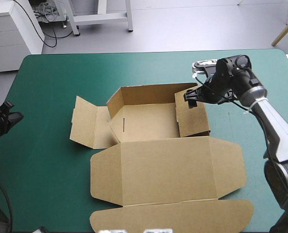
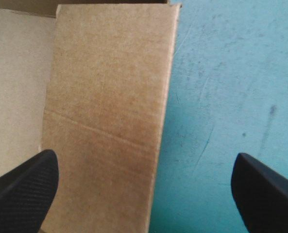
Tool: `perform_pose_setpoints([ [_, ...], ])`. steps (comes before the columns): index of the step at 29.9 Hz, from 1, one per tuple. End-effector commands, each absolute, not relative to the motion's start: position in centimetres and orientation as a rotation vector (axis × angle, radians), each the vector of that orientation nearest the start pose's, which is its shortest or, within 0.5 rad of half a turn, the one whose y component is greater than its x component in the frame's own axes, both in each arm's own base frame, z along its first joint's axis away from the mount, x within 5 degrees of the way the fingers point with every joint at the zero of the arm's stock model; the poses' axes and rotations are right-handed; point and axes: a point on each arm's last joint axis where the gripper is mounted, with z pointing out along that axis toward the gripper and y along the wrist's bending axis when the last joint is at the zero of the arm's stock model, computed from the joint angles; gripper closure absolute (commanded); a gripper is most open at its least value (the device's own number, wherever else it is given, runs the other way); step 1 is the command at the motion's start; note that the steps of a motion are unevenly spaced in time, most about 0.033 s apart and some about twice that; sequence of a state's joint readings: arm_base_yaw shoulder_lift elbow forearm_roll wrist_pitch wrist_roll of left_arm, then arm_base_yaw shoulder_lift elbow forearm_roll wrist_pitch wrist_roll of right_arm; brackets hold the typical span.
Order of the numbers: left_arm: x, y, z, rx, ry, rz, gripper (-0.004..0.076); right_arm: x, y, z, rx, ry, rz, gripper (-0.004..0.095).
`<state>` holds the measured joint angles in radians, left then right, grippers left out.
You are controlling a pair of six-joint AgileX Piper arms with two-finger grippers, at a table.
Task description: Fold the box
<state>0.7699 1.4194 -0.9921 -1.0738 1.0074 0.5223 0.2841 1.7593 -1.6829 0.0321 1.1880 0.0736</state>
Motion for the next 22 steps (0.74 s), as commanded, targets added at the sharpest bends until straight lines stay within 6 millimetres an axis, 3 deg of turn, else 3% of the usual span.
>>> perform_pose_setpoints([
  [1,24.2,13.7,31.5,-0.809,2.042,-0.812,0.0734,36.7,11.1,33.5,-0.273,2.708,0.17,0.0017],
  [15,24.2,13.7,31.5,-0.809,2.042,-0.812,0.0734,37.2,11.3,29.7,-0.245,2.809,0.165,0.0017],
  [22,24.2,13.7,31.5,-0.809,2.042,-0.812,0.0734,37.2,11.4,29.4,-0.238,2.805,0.173,0.0026],
])
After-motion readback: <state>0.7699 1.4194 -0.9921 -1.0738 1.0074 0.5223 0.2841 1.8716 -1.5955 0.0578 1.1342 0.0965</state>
